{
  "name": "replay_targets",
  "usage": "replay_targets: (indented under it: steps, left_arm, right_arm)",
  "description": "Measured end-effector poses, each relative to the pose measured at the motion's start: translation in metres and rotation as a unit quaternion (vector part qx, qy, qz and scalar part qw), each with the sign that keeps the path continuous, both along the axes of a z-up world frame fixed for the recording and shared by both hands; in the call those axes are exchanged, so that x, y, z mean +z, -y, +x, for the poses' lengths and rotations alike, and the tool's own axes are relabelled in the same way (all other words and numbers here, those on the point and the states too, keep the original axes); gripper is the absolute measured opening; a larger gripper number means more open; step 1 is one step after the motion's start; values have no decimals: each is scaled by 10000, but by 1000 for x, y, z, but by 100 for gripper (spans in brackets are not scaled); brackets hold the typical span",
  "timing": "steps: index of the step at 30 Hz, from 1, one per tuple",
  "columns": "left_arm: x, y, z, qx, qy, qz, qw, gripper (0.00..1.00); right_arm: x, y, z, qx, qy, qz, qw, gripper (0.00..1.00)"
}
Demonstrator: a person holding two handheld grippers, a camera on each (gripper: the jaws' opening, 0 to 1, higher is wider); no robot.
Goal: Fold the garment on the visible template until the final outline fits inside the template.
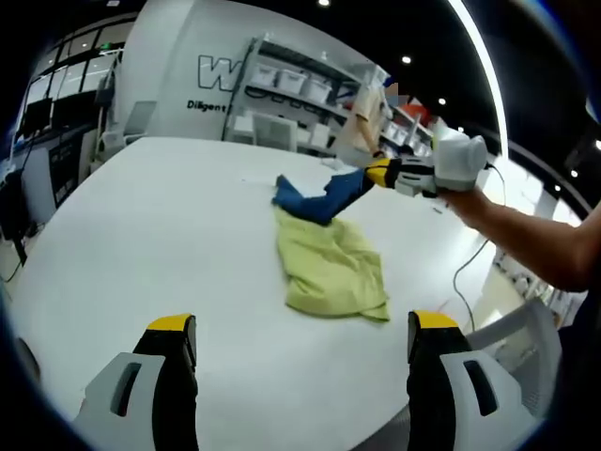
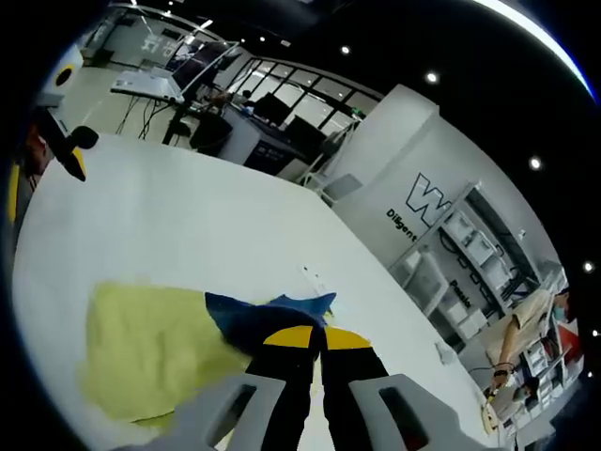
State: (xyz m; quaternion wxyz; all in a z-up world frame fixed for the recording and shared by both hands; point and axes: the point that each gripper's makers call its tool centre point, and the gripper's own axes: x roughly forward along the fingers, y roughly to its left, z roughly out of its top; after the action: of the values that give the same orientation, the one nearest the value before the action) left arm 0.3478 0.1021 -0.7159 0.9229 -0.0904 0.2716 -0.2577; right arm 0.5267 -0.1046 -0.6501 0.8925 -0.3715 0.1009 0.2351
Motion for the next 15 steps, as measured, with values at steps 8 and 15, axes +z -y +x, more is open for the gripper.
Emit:
replay_targets:
  steps: [8, 15]
  left_arm:
    - [-2, 0, -1, -37, -40, 45, 10000, 88]
    - [-5, 1, -2, -66, -79, 74, 9999, 88]
  right_arm:
    - [5, 54, 5, -515, 50, 48, 9987, 0]
    - [9, 93, 5, -905, 83, 122, 9958, 0]
